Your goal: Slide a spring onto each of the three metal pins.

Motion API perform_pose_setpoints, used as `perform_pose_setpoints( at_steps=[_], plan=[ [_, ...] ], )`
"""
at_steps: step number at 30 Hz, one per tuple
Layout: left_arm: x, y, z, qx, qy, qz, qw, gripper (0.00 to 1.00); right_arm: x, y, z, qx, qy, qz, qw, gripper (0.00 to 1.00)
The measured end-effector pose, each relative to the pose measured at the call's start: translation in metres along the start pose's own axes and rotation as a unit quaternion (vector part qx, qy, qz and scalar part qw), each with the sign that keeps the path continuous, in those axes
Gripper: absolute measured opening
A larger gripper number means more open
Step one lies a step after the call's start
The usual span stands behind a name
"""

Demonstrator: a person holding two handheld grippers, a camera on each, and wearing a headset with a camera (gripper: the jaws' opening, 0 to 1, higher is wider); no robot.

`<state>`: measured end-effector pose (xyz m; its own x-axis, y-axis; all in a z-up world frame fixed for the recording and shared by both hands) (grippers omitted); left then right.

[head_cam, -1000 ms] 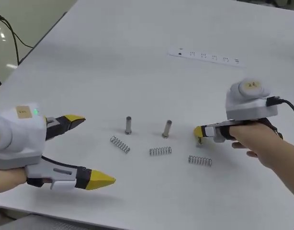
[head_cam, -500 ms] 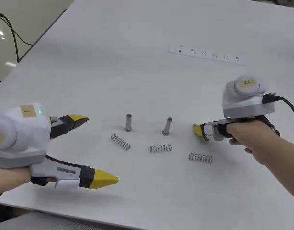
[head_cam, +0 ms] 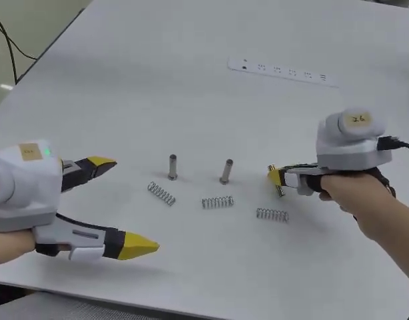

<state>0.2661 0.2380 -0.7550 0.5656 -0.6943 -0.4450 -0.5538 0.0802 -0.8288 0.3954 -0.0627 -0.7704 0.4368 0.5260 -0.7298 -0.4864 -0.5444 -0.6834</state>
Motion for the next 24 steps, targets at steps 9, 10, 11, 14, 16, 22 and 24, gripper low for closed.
perform_pose_setpoints(
  at_steps=[9,10,11,14,16,22,24],
  plan=[
    [0.001,-0.004,-0.001,0.005,0.001,-0.002,1.0,0.97,-0.008,0.0,0.002,-0.011,0.005,-0.027,0.9996,0.05],
    [0.001,-0.004,-0.001,0.005,0.001,-0.001,1.0,0.97,-0.008,0.0,0.003,-0.01,0.005,-0.028,0.9996,0.05],
    [0.001,-0.004,-0.002,0.005,0.002,0.0,1.0,0.97,-0.008,0.0,0.003,-0.009,0.006,-0.03,0.9995,0.05],
    [0.0,-0.005,-0.002,0.007,0.002,0.0,1.0,0.97,-0.009,0.001,0.004,-0.019,0.011,-0.038,0.999,0.05],
    [-0.001,-0.007,-0.004,0.002,0.006,-0.007,1.0,0.97,-0.009,0.001,0.004,-0.023,0.013,-0.043,0.9987,0.05],
    [-0.004,-0.011,-0.003,0.007,0.003,-0.01,0.9999,0.97,-0.009,0.0,0.004,-0.04,0.014,-0.046,0.998,0.05],
    [-0.004,-0.011,-0.001,0.005,0.002,-0.012,0.9999,0.97,-0.009,0.0,0.004,-0.042,0.016,-0.047,0.9979,0.05]
  ],
)
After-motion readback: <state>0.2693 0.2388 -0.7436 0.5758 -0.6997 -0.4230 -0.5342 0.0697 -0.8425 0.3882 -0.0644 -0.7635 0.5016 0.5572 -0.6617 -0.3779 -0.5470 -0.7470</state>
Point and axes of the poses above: the centre of the closed fingertips' face, and the gripper's own axes: x roughly forward along the fingers, z roughly to its left, y roughly out of its underside, the point moved 9 cm from there along -x, roughly backward along the fingers, and after that the axes turned 15 degrees about -x, right-handed, at the moved point
